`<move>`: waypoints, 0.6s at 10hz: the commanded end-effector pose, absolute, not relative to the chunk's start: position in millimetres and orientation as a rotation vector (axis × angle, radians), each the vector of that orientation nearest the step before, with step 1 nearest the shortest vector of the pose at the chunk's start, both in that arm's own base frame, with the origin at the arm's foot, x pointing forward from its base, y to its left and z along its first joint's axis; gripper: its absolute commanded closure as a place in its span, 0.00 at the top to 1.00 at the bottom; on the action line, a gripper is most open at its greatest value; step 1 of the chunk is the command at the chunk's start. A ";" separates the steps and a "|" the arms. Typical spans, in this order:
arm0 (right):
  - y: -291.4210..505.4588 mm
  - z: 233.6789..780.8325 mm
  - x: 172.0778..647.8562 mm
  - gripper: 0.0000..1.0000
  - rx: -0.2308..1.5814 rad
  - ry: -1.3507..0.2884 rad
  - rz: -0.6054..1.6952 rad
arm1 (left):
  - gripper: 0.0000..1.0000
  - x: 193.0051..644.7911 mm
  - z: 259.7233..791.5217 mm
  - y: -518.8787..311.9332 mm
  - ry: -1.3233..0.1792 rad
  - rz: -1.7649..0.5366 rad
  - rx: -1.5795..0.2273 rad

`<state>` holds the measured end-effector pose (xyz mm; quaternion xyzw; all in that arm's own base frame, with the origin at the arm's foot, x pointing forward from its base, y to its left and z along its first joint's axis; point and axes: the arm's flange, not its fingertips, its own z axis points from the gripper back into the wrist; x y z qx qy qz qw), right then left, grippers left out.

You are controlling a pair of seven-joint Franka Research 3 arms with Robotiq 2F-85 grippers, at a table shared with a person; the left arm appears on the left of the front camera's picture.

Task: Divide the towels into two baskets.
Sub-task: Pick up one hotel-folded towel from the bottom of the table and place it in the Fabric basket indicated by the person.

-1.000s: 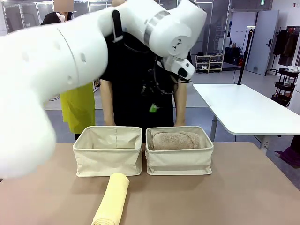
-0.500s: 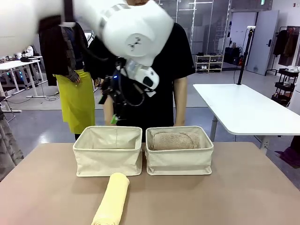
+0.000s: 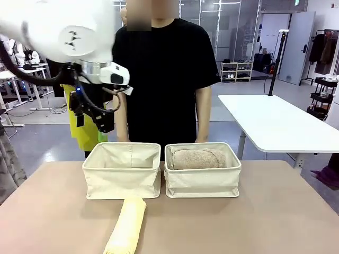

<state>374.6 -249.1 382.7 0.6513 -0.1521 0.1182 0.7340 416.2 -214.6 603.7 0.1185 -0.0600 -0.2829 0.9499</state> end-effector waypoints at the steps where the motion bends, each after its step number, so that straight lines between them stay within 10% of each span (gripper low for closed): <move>1: -247.0 385.2 372.5 1.00 1.432 -0.343 0.261 | 1.00 396.4 589.4 -191.1 -0.167 -0.612 0.104; 6: -247.0 385.2 372.5 1.00 1.432 -0.343 0.261 | 1.00 377.7 567.0 -149.2 -0.260 -0.568 -0.092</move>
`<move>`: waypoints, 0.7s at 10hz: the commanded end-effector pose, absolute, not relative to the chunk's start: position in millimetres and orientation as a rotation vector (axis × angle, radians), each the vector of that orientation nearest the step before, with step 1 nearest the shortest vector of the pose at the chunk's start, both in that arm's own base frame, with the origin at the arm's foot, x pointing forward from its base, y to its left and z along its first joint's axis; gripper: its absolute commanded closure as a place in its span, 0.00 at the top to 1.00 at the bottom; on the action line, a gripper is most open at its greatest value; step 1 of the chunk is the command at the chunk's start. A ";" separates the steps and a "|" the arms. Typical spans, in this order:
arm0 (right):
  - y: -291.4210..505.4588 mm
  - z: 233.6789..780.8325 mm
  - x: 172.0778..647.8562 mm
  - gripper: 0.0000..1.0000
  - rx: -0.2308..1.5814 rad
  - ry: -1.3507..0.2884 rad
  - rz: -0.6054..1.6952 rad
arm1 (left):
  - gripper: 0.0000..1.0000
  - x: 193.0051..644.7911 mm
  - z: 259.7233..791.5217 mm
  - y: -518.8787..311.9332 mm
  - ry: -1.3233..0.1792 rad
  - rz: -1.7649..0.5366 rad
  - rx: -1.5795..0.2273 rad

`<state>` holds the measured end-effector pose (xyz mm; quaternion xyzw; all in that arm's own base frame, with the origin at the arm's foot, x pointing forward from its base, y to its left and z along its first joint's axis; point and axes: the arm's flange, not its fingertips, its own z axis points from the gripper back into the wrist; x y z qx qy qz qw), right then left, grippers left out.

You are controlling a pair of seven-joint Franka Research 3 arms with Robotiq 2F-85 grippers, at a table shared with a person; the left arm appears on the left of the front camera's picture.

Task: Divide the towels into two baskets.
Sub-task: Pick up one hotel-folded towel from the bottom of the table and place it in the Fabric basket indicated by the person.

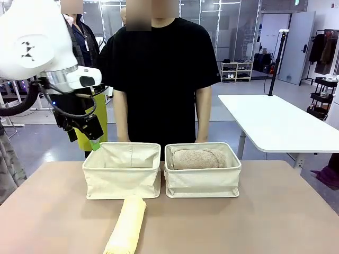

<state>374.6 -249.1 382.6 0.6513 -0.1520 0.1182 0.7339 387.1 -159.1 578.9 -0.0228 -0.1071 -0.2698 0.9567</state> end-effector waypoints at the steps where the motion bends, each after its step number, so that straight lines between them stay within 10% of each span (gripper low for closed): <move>1: -247.0 385.2 372.5 1.00 1.432 -0.343 0.261 | 1.00 391.4 585.5 -167.4 -0.203 -0.555 -0.007; 7: -247.0 385.2 372.5 1.00 1.432 -0.343 0.261 | 1.00 391.4 585.5 -167.4 -0.203 -0.555 -0.007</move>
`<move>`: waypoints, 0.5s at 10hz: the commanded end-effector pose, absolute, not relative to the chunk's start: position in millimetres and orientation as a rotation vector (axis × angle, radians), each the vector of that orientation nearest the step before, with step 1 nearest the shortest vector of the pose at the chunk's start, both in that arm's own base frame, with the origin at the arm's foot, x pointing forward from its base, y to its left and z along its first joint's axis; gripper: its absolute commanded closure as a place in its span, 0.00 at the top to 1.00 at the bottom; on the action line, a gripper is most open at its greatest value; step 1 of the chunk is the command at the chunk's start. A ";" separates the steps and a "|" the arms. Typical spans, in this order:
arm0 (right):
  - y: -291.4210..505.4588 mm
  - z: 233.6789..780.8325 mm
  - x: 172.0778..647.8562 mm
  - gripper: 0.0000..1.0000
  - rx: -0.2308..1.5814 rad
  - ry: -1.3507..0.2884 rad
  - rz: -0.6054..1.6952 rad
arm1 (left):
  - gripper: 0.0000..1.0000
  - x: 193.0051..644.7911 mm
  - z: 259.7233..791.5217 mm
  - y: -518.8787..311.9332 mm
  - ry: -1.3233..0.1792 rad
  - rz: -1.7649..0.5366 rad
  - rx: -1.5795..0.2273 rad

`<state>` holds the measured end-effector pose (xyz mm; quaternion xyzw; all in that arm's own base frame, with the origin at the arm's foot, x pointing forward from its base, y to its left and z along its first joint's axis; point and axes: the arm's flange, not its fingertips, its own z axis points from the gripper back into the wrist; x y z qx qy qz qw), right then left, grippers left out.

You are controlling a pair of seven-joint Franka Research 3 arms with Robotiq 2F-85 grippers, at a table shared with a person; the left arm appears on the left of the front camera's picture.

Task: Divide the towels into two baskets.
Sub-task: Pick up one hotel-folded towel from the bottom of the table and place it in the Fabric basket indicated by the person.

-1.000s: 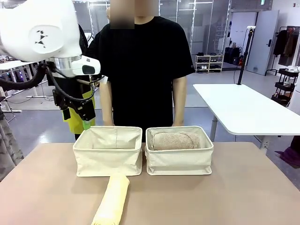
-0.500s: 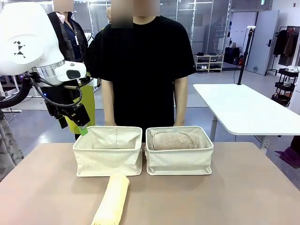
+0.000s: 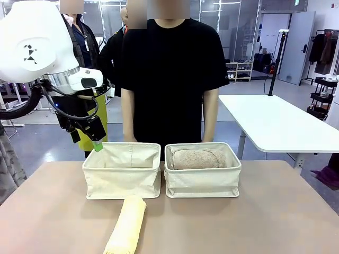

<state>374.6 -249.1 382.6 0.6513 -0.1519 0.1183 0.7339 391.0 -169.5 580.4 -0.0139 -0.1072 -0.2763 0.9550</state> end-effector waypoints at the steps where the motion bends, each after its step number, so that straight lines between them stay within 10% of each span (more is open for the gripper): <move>1: -247.0 385.2 372.5 1.00 1.432 -0.343 0.261 | 1.00 391.4 585.5 -167.4 -0.203 -0.555 -0.007; 3: -247.0 385.2 372.5 1.00 1.432 -0.343 0.261 | 1.00 391.3 580.4 -168.9 -0.218 -0.560 -0.028; 5: -247.0 385.2 372.5 1.00 1.432 -0.343 0.261 | 1.00 379.7 622.9 -86.2 -0.186 -0.414 -0.428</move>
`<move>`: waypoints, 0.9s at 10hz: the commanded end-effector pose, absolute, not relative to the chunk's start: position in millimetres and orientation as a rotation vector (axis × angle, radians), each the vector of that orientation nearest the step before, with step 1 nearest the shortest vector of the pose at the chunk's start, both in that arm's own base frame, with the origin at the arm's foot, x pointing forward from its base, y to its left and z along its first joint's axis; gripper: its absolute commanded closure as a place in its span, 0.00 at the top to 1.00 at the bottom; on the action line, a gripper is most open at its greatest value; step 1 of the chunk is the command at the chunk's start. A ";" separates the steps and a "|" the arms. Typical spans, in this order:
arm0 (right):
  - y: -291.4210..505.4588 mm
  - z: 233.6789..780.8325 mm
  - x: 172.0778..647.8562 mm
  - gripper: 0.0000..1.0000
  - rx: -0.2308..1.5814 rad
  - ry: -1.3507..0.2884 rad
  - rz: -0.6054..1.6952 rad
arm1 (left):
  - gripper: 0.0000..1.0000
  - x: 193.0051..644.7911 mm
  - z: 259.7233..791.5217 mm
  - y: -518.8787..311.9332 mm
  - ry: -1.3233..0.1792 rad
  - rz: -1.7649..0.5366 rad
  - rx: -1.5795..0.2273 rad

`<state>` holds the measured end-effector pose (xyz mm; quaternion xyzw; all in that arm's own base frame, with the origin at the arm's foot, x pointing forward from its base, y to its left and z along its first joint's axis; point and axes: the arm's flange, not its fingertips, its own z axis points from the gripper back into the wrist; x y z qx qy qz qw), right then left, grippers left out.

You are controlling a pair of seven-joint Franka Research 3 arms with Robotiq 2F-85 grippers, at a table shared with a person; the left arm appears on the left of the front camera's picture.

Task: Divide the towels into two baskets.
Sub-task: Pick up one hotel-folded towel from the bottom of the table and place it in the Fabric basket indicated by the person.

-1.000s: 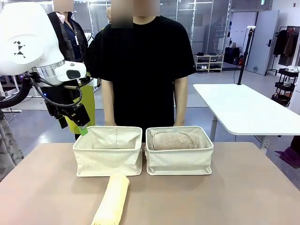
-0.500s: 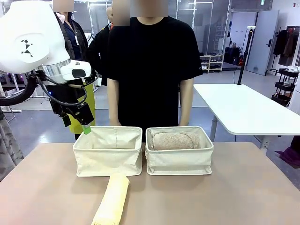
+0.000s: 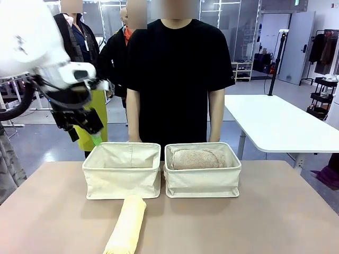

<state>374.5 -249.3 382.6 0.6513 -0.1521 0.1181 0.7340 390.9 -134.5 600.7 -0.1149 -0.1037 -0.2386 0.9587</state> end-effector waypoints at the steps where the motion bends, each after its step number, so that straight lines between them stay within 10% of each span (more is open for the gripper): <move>1: -247.0 385.2 372.5 1.00 1.432 -0.343 0.261 | 1.00 371.4 628.0 -54.0 -0.183 -0.367 -0.505; 9: -247.0 385.2 372.5 1.00 1.432 -0.343 0.261 | 1.00 333.0 583.1 272.7 -0.164 -0.054 -1.204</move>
